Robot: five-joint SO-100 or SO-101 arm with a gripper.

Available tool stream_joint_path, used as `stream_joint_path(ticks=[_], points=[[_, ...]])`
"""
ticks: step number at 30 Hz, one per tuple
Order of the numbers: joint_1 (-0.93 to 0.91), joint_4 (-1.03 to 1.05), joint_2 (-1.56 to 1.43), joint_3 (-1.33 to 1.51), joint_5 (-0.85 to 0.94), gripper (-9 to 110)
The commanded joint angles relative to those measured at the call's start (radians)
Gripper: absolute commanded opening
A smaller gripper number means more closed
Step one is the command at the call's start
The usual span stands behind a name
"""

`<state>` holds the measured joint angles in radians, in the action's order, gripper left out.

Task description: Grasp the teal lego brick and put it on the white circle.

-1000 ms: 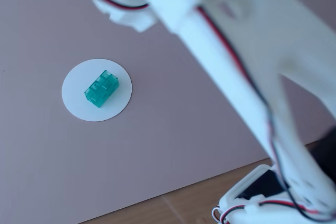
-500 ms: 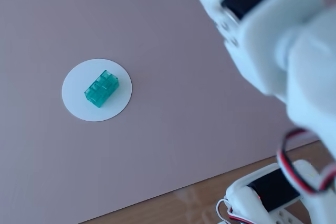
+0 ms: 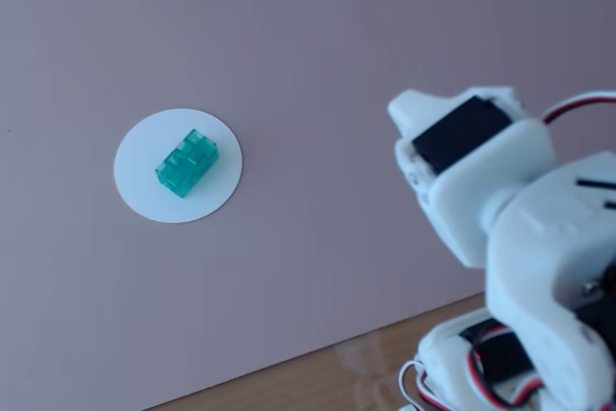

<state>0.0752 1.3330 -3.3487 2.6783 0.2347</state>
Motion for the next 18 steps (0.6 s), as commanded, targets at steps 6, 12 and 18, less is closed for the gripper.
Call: stream_joint_path(ticks=[6, 12, 18], points=[[-0.006, -0.002, -0.008, 0.098, -0.002, 0], [-0.006, -0.02, -0.008, 0.187, -0.012, 0], [-0.005, -0.035, -0.008, 0.247, -0.006, 0]])
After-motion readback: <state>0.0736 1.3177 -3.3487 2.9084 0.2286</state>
